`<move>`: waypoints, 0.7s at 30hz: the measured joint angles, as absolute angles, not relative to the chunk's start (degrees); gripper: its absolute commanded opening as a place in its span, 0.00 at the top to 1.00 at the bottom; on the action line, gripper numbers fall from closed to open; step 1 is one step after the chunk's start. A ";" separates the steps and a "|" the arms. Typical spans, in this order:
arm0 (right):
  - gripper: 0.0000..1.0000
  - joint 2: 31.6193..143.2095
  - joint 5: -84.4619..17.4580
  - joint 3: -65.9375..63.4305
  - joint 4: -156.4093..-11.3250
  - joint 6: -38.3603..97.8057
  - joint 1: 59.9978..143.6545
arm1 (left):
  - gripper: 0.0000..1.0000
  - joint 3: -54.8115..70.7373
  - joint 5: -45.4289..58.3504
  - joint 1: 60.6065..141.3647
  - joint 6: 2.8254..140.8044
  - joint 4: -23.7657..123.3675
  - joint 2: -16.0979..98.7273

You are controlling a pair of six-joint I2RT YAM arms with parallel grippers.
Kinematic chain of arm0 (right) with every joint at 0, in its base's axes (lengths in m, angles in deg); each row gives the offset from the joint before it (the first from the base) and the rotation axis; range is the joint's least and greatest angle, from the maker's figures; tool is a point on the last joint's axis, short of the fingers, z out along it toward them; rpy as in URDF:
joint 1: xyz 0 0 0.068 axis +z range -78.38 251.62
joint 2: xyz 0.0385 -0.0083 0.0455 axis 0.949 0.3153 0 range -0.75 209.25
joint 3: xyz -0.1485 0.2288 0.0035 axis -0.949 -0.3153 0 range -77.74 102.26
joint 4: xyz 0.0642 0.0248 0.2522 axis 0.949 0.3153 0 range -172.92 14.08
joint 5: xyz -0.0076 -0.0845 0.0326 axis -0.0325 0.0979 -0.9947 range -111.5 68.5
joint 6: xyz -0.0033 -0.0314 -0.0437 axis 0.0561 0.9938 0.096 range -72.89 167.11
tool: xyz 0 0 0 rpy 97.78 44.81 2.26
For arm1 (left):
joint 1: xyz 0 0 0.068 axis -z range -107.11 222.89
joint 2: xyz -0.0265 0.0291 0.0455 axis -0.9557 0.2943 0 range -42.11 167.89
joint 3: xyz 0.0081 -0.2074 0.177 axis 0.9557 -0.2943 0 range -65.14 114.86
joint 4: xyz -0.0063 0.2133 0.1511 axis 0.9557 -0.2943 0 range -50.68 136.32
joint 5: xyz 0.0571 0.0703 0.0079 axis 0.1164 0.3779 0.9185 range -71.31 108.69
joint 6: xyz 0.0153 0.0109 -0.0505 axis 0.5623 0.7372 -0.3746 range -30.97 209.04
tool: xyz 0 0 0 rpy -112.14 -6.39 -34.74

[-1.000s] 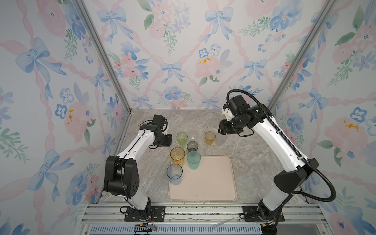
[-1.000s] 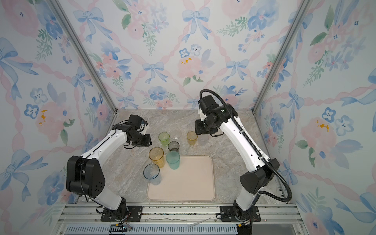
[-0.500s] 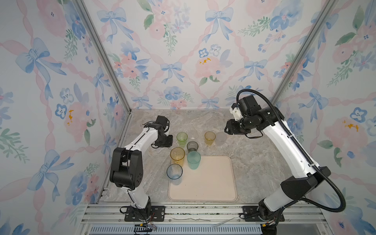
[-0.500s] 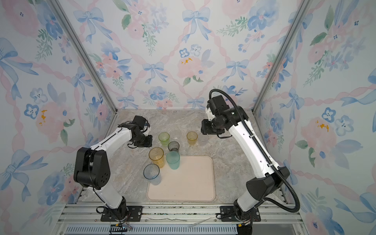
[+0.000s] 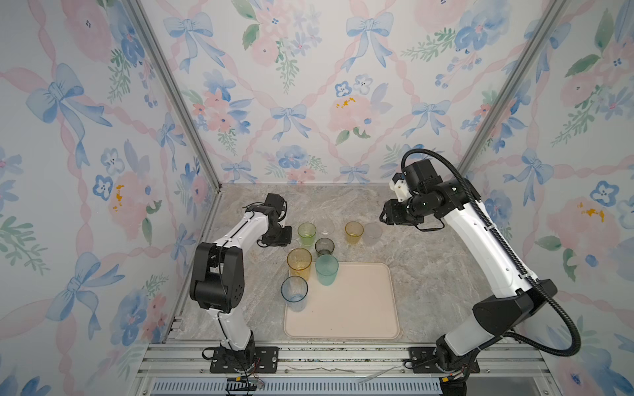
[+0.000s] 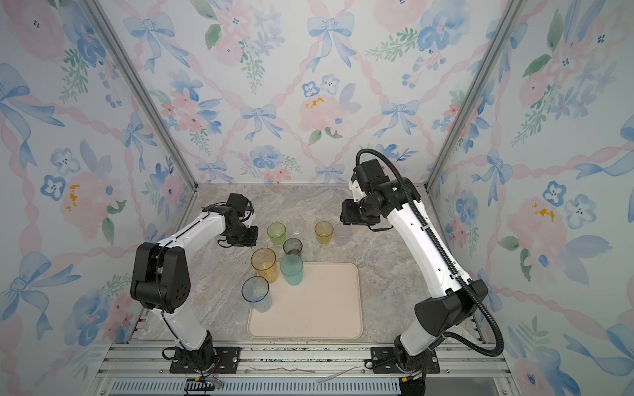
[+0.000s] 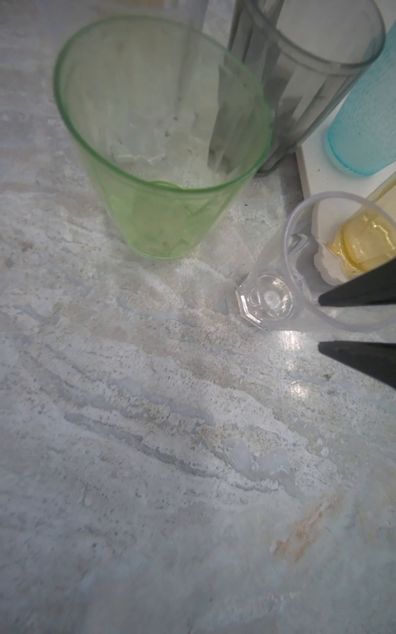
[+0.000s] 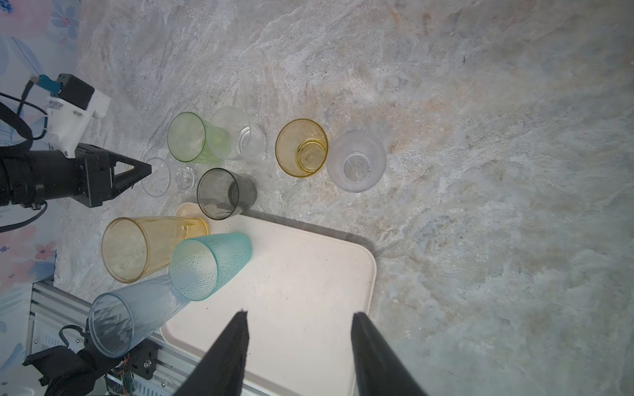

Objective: Place the glasses into the tray
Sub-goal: Pick up the glass from the center of the table.

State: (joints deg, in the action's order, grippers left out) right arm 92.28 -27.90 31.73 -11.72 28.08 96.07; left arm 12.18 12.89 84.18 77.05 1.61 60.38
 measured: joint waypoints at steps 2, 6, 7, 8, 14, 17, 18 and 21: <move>0.48 92.57 -28.01 31.73 -11.91 28.19 95.98 | 0.79 12.51 12.89 84.20 77.07 1.65 60.82; 0.48 92.94 -28.44 31.73 -12.09 28.21 95.92 | 0.79 12.66 12.89 84.20 77.29 1.63 61.32; 0.48 93.03 -28.46 31.73 -12.09 28.23 95.85 | 0.79 12.66 12.91 84.18 77.46 1.59 61.48; 0.48 93.14 -28.49 31.73 -12.09 28.21 95.76 | 0.79 12.68 12.91 84.20 77.53 1.57 61.59; 0.48 93.18 -28.68 31.73 -12.18 28.21 95.55 | 0.84 13.53 13.78 84.24 78.49 1.22 62.50; 0.48 93.18 -28.81 31.73 -12.39 28.21 95.55 | 0.86 13.66 14.26 84.24 78.88 0.95 62.74; 0.48 93.18 -28.81 31.73 -12.50 28.21 95.55 | 0.86 13.69 14.40 84.24 78.97 0.89 62.77; 0.48 93.18 -28.81 31.73 -12.68 28.21 95.55 | 0.89 14.01 14.88 84.24 79.21 0.54 62.96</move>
